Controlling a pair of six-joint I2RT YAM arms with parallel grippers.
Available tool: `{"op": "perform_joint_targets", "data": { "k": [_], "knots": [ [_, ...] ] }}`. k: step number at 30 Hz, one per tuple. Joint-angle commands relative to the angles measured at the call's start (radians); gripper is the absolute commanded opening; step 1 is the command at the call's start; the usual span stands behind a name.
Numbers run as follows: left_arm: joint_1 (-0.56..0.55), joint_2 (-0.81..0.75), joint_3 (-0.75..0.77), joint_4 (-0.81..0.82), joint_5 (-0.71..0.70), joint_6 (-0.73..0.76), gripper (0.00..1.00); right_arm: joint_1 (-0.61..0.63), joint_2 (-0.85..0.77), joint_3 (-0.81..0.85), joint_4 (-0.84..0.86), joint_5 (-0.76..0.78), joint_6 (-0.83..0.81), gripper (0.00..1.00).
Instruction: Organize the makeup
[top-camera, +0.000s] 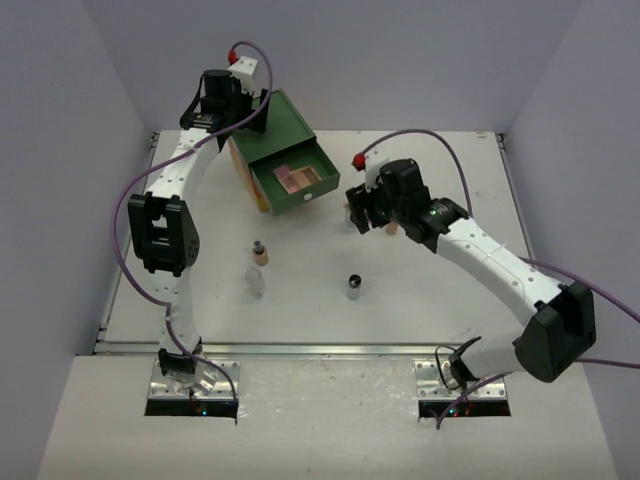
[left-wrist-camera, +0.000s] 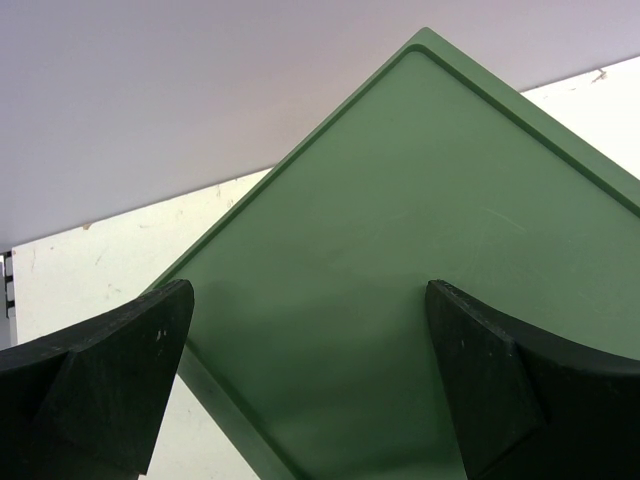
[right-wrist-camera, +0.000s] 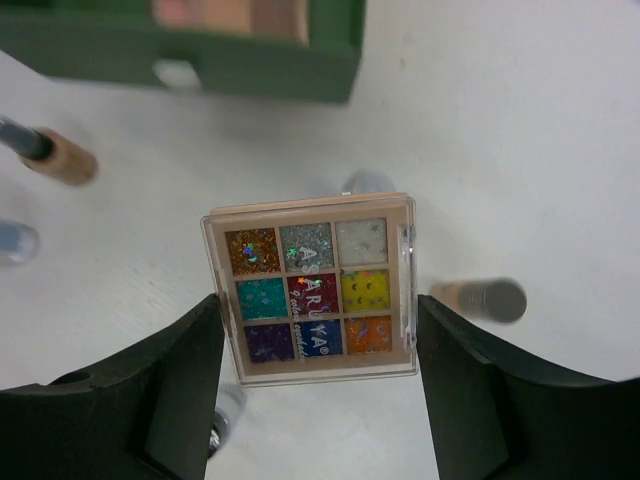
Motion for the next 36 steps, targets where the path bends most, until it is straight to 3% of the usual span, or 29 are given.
{"op": "perform_joint_targets", "data": {
  "k": [1, 3, 7, 12, 19, 21, 23, 25, 28, 31, 34, 36],
  "knots": [
    [0.003, 0.009, 0.012, -0.029, -0.023, 0.012, 1.0, 0.033, 0.024, 0.224, 0.091, -0.136, -0.06, 0.31],
    [0.003, 0.012, 0.014, -0.03, -0.023, 0.007, 1.0, 0.049, 0.153, 0.347, 0.092, -0.133, -0.026, 0.31],
    [0.002, 0.004, 0.008, -0.035, -0.025, 0.007, 1.0, 0.102, 0.479, 0.788, 0.002, -0.028, 0.015, 0.32],
    [0.003, -0.002, -0.001, -0.035, -0.025, 0.011, 1.0, 0.103, 0.664, 0.977, -0.026, -0.007, 0.047, 0.34],
    [0.002, 0.006, 0.004, -0.035, -0.025, 0.011, 1.0, 0.104, 0.687, 0.91, 0.028, -0.04, 0.062, 0.42],
    [0.002, 0.01, 0.006, -0.034, -0.025, 0.013, 1.0, 0.104, 0.691, 0.896, 0.021, -0.065, 0.066, 0.61],
    [0.002, 0.012, 0.006, -0.033, -0.025, 0.014, 1.0, 0.104, 0.695, 0.912, -0.002, -0.077, 0.068, 0.88],
    [0.002, 0.012, 0.006, -0.033, -0.025, 0.015, 1.0, 0.104, 0.691, 0.931, -0.019, -0.087, 0.069, 0.99],
    [0.003, 0.017, 0.005, -0.035, -0.025, 0.015, 1.0, 0.104, 0.641, 0.977, -0.063, -0.087, 0.078, 0.99],
    [0.003, 0.018, 0.006, -0.035, -0.025, 0.017, 1.0, 0.104, 0.537, 0.892, -0.058, -0.111, 0.11, 0.99],
    [0.002, 0.02, 0.008, -0.035, -0.025, 0.018, 1.0, 0.104, 0.398, 0.689, -0.012, -0.116, 0.169, 0.99],
    [0.002, 0.023, 0.012, -0.03, -0.052, 0.018, 1.0, 0.104, 0.303, 0.447, 0.07, -0.109, 0.295, 0.83]
  ]
}}
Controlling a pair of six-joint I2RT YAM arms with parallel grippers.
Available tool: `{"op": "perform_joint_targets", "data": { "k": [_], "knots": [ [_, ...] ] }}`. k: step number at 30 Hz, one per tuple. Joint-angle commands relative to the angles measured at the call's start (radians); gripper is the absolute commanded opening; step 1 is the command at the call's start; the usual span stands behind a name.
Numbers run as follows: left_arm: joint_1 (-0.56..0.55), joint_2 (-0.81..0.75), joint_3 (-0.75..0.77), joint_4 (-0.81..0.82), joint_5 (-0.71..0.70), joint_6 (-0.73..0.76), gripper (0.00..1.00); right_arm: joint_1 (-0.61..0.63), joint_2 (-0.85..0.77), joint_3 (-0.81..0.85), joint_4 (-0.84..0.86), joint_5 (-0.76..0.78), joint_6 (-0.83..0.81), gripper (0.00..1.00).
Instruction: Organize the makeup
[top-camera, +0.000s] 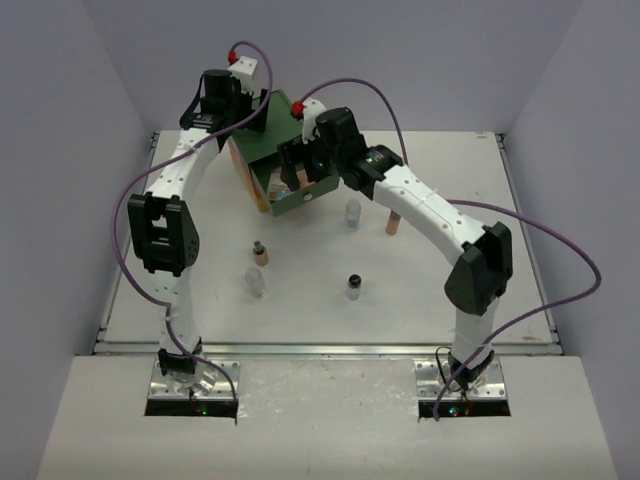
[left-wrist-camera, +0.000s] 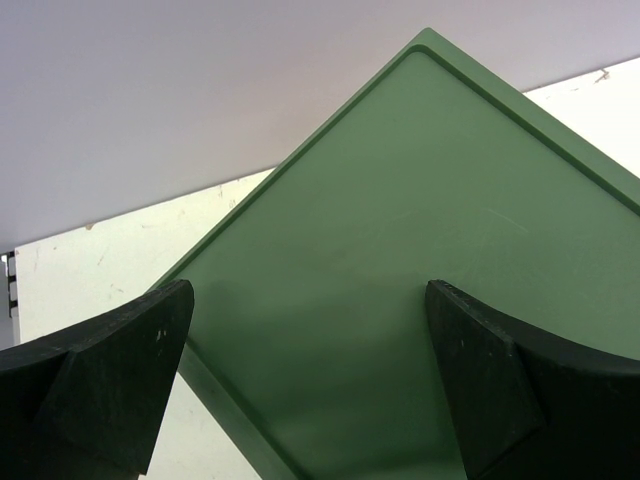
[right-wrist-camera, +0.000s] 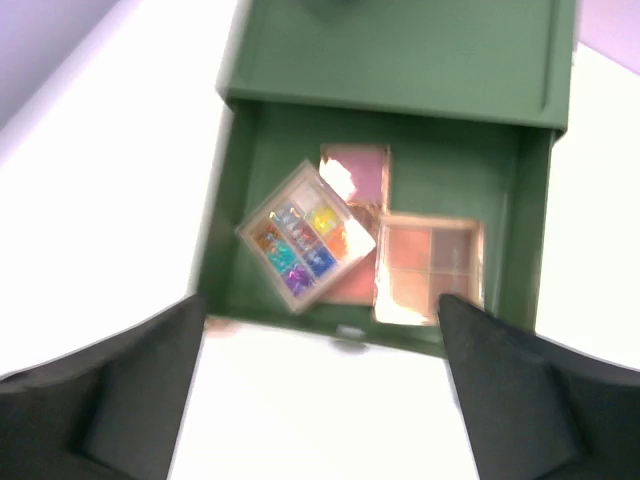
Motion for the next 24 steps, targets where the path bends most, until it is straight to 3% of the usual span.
{"op": "perform_joint_targets", "data": {
  "k": [1, 3, 4, 5, 10, 24],
  "knots": [
    [0.003, 0.025, 0.015, -0.031, -0.049, 0.015, 1.0, -0.001, -0.23, -0.304, 0.144, -0.008, 0.22, 0.66],
    [0.003, 0.03, 0.019, -0.033, -0.051, 0.015, 1.0, 0.0, -0.265, -0.436, 0.202, 0.002, 0.287, 0.24],
    [0.003, 0.03, 0.02, -0.033, -0.051, 0.015, 1.0, 0.001, -0.275, -0.463, 0.213, 0.008, 0.312, 0.12],
    [0.003, 0.03, 0.018, -0.033, -0.051, 0.016, 1.0, 0.002, -0.282, -0.483, 0.225, 0.015, 0.332, 0.07],
    [0.003, 0.033, 0.012, -0.034, -0.054, 0.017, 1.0, 0.001, -0.23, -0.477, 0.293, 0.04, 0.368, 0.1],
    [0.003, 0.041, 0.012, -0.03, -0.062, 0.025, 1.0, -0.03, 0.131, -0.131, 0.424, 0.052, 0.359, 0.13]
  ]
}}
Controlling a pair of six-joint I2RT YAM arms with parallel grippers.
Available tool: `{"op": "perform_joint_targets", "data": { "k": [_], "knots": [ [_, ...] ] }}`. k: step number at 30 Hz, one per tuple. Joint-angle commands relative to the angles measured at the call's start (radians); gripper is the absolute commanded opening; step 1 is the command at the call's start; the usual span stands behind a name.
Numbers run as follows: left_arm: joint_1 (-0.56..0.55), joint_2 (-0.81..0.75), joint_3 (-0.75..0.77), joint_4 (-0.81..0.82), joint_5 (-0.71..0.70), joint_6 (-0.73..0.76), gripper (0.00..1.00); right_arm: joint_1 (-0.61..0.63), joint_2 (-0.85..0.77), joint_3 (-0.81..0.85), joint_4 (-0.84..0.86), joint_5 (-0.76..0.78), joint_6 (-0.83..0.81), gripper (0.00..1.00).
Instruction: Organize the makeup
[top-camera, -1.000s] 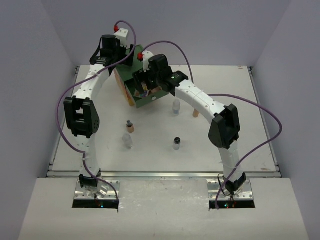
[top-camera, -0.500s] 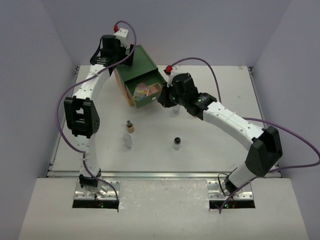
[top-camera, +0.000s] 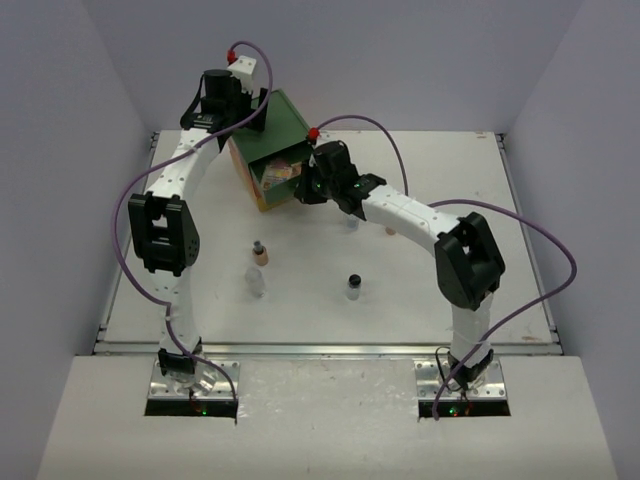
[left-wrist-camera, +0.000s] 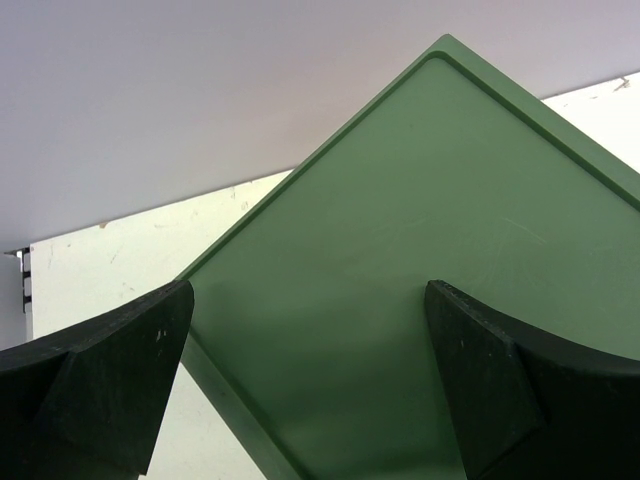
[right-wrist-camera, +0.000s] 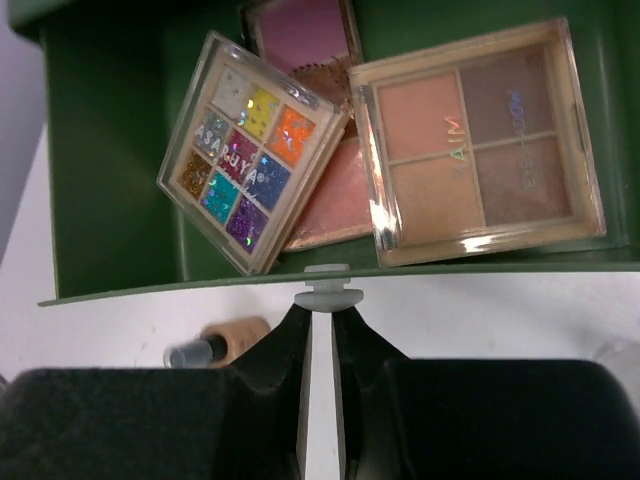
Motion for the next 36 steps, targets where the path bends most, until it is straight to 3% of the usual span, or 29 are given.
{"op": "perform_joint_targets", "data": {
  "k": [1, 6, 10, 15, 19, 23, 28, 36],
  "knots": [
    [0.003, 0.038, 0.012, -0.044, -0.029, 0.023, 1.0, -0.02, 0.093, 0.176, 0.172, 0.029, -0.007, 0.14],
    [0.003, 0.038, 0.011, -0.042, -0.023, 0.028, 1.0, -0.032, 0.203, 0.287, 0.309, 0.068, -0.009, 0.16],
    [0.002, 0.033, 0.009, -0.037, -0.018, 0.03, 1.0, -0.034, 0.306, 0.39, 0.325, 0.082, -0.046, 0.16],
    [0.003, 0.026, 0.001, -0.03, 0.0, 0.03, 1.0, -0.031, 0.207, 0.163, 0.477, 0.059, -0.103, 0.22],
    [0.002, 0.031, -0.007, -0.021, 0.001, 0.03, 1.0, -0.032, 0.155, -0.027, 0.615, 0.111, -0.118, 0.36],
    [0.003, 0.042, -0.012, -0.021, 0.001, 0.027, 1.0, -0.043, 0.198, -0.014, 0.632, 0.064, -0.044, 0.5],
    [0.003, 0.046, -0.017, -0.016, 0.003, 0.03, 1.0, -0.058, 0.24, -0.004, 0.676, 0.048, 0.09, 0.53],
    [0.002, 0.051, -0.023, -0.005, 0.001, 0.03, 1.0, -0.063, 0.29, 0.052, 0.674, 0.011, -0.061, 0.52]
  ]
}}
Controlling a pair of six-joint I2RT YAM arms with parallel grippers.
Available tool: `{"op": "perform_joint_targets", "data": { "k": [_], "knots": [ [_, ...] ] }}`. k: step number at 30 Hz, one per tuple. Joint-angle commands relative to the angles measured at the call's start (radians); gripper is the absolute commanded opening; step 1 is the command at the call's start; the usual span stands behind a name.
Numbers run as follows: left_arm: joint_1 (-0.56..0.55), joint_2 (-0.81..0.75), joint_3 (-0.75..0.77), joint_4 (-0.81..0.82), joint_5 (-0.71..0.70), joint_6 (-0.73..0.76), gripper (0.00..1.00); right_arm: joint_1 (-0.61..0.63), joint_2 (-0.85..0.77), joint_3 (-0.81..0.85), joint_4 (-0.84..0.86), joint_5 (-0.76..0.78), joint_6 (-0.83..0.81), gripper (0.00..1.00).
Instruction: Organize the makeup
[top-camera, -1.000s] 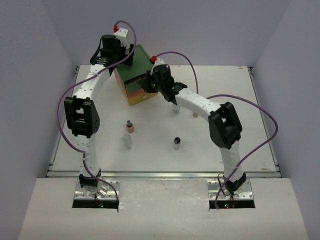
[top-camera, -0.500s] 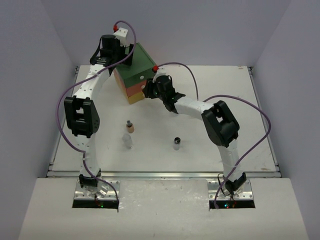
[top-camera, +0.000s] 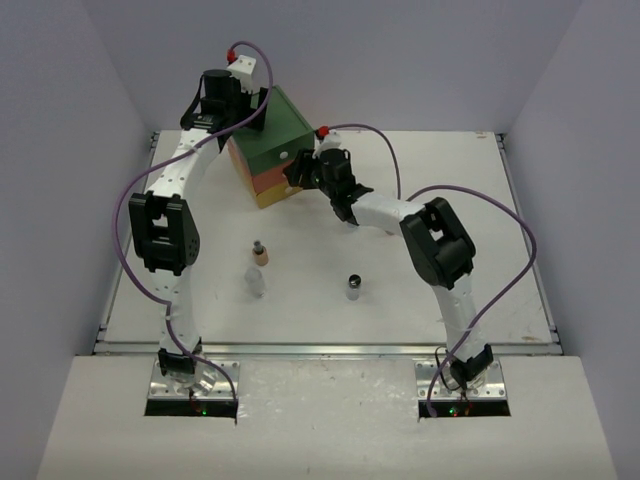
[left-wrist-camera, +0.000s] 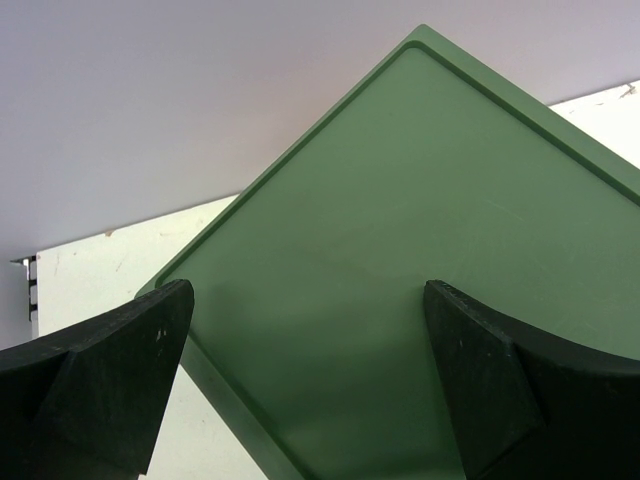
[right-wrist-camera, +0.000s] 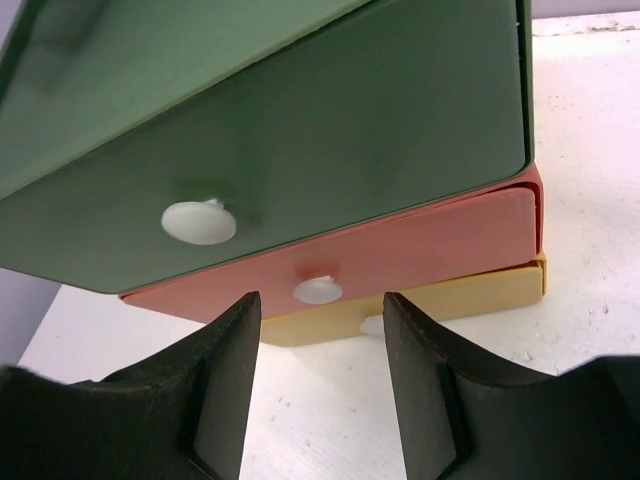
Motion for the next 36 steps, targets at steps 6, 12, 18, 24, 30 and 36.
{"op": "perform_joint_targets", "data": {
  "k": [6, 12, 18, 24, 30, 36],
  "knots": [
    [0.002, 0.043, -0.021, -0.029, 0.0, 0.026, 1.0, 0.0, 0.05, 0.08, 0.028, -0.046, -0.166, 0.52],
    [0.003, 0.046, -0.022, -0.029, -0.008, 0.036, 1.0, 0.0, 0.089, 0.142, 0.007, -0.046, -0.18, 0.51],
    [0.003, 0.048, -0.016, -0.029, -0.015, 0.046, 1.0, 0.0, 0.124, 0.196, -0.029, -0.046, -0.181, 0.5],
    [0.002, 0.05, -0.017, -0.029, -0.013, 0.047, 1.0, 0.0, 0.124, 0.193, 0.002, -0.046, -0.202, 0.45],
    [0.003, 0.052, -0.022, -0.029, -0.01, 0.043, 1.0, 0.0, 0.115, 0.199, 0.007, -0.046, -0.224, 0.41],
    [0.003, 0.052, -0.022, -0.029, -0.01, 0.042, 1.0, 0.0, 0.111, 0.208, 0.011, -0.046, -0.23, 0.27]
  ]
}}
